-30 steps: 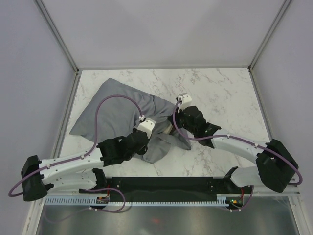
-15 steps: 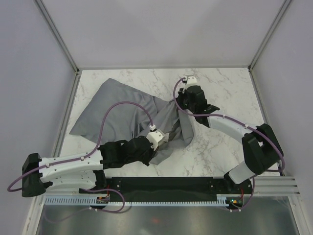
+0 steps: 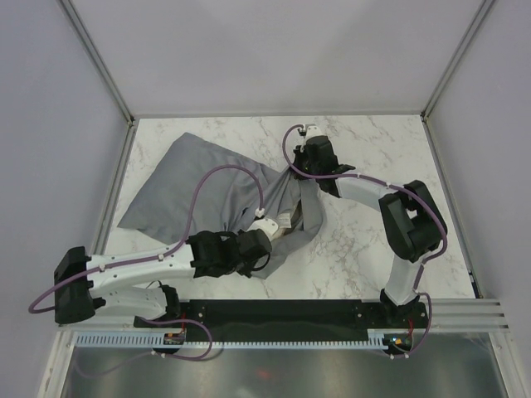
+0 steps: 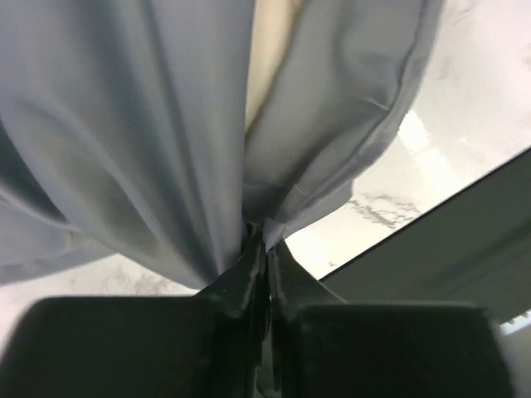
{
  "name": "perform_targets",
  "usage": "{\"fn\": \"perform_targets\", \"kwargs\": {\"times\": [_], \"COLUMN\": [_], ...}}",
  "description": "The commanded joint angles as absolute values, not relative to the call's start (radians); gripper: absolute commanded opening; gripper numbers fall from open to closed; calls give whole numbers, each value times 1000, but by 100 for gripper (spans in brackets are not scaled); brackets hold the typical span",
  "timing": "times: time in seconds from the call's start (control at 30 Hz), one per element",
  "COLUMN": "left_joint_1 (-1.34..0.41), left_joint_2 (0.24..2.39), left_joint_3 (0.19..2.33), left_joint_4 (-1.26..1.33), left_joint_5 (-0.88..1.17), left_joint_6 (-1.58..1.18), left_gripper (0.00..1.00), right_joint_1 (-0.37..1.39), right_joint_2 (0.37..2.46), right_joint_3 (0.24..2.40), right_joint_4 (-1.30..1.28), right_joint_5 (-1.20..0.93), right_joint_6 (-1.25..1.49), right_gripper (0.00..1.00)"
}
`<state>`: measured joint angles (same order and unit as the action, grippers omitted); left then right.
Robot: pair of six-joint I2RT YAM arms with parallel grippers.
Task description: Remove the pillowcase from the pillow
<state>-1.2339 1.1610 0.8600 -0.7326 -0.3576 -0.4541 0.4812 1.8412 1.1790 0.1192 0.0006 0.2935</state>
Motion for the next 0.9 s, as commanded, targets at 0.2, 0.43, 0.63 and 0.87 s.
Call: {"fn": "perform_targets", "kwargs": {"times": [0.2,0.43,0.63,0.87], "left_joint_1": [-1239,-1239,-1206,-1132], "left_joint_2": [1210,1287,1393,1480], "left_joint_3": [1105,1334,1299,1120], "left_joint_4": [-925,-850,-707,-520], "left_joint_5": [-560,-632,-637,-696], "left_joint_6": [-555,-395,-289,-284], "left_gripper": [87,97,99,98], "right_joint_1": [474,476,474,474], "right_joint_2": [1850,1819,1798,1776], "right_joint_3": [1161,1112,1077,1055], "right_joint_4": [190,212,235,239], "right_joint_5": [-63,-92,-106,-118], "right_joint_6": [314,325,344,354], "right_gripper": [0,0,0,0]}}
